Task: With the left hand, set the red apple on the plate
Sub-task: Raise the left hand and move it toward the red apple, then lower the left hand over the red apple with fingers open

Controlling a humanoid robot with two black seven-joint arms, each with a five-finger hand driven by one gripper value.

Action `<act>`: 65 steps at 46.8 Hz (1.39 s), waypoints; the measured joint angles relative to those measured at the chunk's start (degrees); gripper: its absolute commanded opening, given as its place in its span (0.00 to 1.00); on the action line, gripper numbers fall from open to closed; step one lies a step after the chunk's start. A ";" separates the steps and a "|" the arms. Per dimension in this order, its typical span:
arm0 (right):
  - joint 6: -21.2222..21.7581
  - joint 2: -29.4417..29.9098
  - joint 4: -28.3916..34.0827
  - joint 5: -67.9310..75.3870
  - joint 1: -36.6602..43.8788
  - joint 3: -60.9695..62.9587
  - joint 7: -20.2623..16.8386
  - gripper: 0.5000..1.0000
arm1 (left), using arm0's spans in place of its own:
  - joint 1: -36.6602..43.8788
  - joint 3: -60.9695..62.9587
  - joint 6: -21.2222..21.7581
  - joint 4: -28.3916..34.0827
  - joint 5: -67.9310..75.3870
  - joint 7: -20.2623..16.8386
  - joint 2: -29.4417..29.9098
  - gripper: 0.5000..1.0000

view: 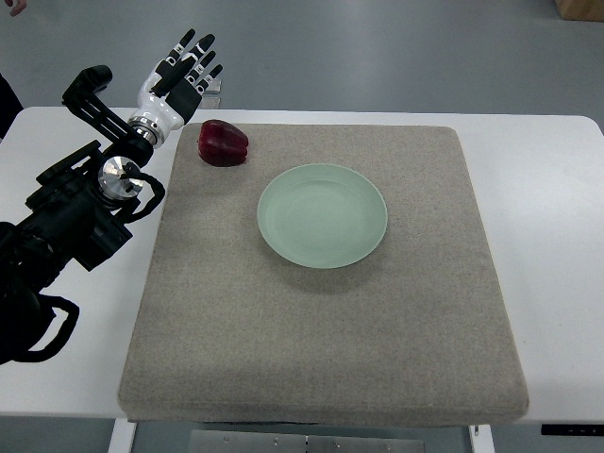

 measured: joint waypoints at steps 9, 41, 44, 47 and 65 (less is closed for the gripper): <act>0.00 0.00 0.00 0.00 0.03 0.00 -0.02 0.93 | -0.28 -0.01 0.00 -0.07 0.00 -0.01 -0.08 0.99; 0.00 0.00 0.00 0.00 -0.02 0.00 -0.01 0.93 | -0.89 0.66 0.51 -3.65 0.39 -0.07 2.56 0.98; 0.00 0.00 0.00 0.00 0.00 0.00 -0.01 0.93 | -1.23 0.82 1.00 -5.63 1.65 -0.09 3.59 0.98; 0.00 0.00 0.00 0.00 -0.02 0.00 -0.01 0.93 | -1.69 0.97 2.20 -7.93 4.76 -0.10 4.31 0.98; 0.00 0.00 0.00 0.00 -0.01 0.00 -0.01 0.93 | -3.75 0.99 13.75 -23.62 39.38 -0.65 11.02 0.96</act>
